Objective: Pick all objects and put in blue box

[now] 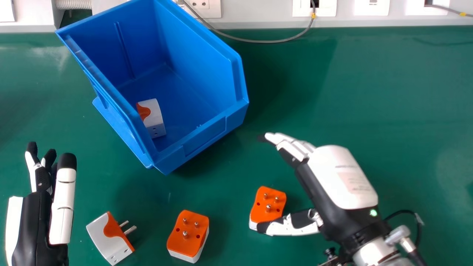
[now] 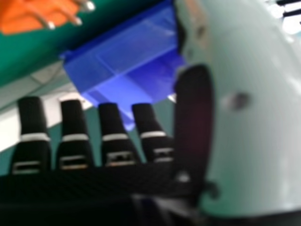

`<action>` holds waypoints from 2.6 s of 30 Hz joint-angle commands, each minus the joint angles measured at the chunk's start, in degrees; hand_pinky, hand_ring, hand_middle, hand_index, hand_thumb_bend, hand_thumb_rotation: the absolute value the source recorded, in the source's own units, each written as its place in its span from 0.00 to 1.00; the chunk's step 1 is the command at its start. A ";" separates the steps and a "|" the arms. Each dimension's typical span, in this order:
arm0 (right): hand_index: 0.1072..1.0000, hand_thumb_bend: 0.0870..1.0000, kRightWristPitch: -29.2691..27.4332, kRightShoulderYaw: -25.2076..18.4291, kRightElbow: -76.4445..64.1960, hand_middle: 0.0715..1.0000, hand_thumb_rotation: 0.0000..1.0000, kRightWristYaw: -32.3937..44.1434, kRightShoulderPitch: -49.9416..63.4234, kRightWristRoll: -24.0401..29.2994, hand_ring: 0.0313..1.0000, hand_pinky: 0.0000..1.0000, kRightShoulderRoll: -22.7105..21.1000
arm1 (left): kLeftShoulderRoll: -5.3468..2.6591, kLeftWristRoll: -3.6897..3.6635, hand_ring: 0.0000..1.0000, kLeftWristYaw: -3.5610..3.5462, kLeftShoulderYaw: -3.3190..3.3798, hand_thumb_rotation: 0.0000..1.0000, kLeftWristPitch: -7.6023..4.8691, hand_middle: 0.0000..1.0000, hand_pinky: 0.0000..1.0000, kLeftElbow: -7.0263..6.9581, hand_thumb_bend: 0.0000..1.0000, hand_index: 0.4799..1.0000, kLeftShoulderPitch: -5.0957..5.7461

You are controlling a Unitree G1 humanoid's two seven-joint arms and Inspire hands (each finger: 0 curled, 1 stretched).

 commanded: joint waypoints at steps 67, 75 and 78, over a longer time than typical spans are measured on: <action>0.82 0.63 25.40 7.84 -5.97 0.88 0.17 18.18 -6.97 -8.30 0.83 0.74 -1.07 | 2.21 -2.84 0.97 -2.80 3.06 1.00 3.13 0.98 0.91 -5.07 0.63 1.00 0.44; 0.80 0.64 25.47 8.87 -4.12 0.87 0.17 19.61 -8.40 -9.37 0.82 0.73 -0.46 | 1.96 -3.12 0.97 -2.69 2.51 1.00 3.59 0.98 0.91 -5.92 0.63 1.00 0.40; 0.79 0.64 26.44 9.74 -2.68 0.87 0.18 20.17 -9.50 -10.58 0.82 0.73 0.37 | 2.02 -3.10 0.97 -2.80 2.35 1.00 3.38 0.98 0.92 -5.94 0.63 1.00 0.50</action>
